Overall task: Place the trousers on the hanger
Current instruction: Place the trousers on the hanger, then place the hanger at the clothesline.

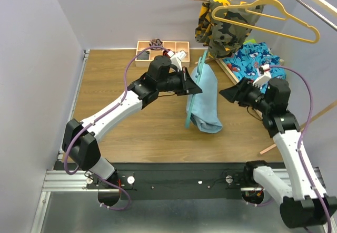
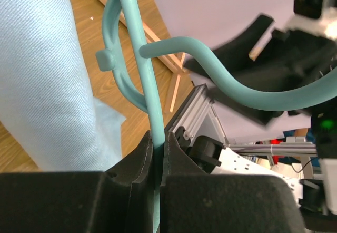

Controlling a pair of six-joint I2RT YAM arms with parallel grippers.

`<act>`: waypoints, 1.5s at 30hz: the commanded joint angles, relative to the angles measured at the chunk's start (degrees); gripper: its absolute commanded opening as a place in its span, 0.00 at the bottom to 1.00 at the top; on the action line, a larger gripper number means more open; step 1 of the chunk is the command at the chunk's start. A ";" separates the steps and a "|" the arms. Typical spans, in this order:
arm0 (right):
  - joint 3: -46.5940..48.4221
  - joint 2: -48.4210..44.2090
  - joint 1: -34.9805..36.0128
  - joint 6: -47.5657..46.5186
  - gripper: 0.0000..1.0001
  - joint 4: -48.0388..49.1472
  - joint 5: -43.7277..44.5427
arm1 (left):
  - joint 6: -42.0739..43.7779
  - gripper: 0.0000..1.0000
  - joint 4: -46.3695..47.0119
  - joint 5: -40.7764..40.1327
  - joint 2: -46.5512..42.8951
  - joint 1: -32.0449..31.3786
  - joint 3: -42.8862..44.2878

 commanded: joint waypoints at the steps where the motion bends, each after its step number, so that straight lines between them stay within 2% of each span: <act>1: -3.86 -5.77 5.88 10.66 0.71 11.44 -10.52 | -1.41 0.00 5.97 -1.71 -4.71 -0.44 4.79; 5: -5.36 -6.92 12.73 14.27 0.70 17.58 -6.68 | -2.29 0.00 6.84 -1.97 -3.92 -1.23 6.02; 13: -4.66 -2.36 26.88 14.54 0.68 21.64 1.78 | -3.43 0.00 7.90 -2.77 -1.46 -4.57 9.10; 21: -4.57 1.08 35.59 14.45 0.66 24.54 9.33 | -3.96 0.00 8.07 -1.62 0.21 -6.07 11.03; 22: -4.57 1.17 36.04 14.54 0.62 24.54 10.04 | -4.05 0.00 8.07 -1.54 0.21 -6.16 11.21; 23: -4.57 1.17 36.74 14.54 0.51 24.63 10.66 | -4.05 0.00 8.07 -1.36 0.47 -6.16 11.30; 25: -4.83 0.73 37.27 15.24 0.39 24.54 12.59 | -4.05 0.00 9.29 -1.01 0.56 -6.16 11.39; 26: -5.01 0.47 37.45 15.59 0.30 24.46 13.12 | -3.96 0.00 9.39 -0.92 0.74 -6.16 11.39; 28: -5.71 -0.94 37.54 16.55 0.22 23.76 14.96 | -3.88 0.00 9.57 -0.83 0.83 -6.16 11.47; 29: -6.32 -1.46 37.62 16.91 0.13 22.97 15.58 | -3.88 0.01 9.48 -0.83 0.92 -6.24 11.47; 30: -6.76 -2.08 37.62 17.26 0.09 22.96 16.63 | -3.88 0.06 9.57 -0.83 1.09 -6.24 11.65; 31: -7.03 -3.13 37.62 17.79 0.07 22.96 17.25 | -3.88 0.19 9.57 -0.57 1.27 -6.16 11.82; 32: -7.55 -3.57 37.62 18.05 0.01 20.70 17.78 | -3.88 0.25 9.57 -0.57 1.44 -6.16 11.91; 33: -7.47 -4.01 37.62 18.23 0.01 19.81 19.61 | -3.88 0.29 9.57 -0.31 1.62 -6.24 12.17; 35: -6.95 -4.90 37.62 18.41 0.01 16.74 21.73 | -3.70 0.46 9.83 0.66 1.88 -6.16 12.44; 36: -6.07 -5.16 37.71 18.23 0.01 15.76 24.09 | -3.44 0.50 9.75 0.84 1.80 -6.16 12.53; 37: -5.28 -5.34 37.62 18.14 0.01 14.80 25.50 | -3.26 0.57 9.74 1.01 1.71 -6.24 12.44; 43: -0.10 -7.01 37.62 17.89 0.01 7.68 38.51 | -0.28 0.70 5.62 -0.74 0.74 -5.46 12.53; 45: 1.93 -6.57 37.62 17.44 0.01 4.69 42.89 | 0.34 0.72 4.56 -0.92 -0.05 -4.58 11.83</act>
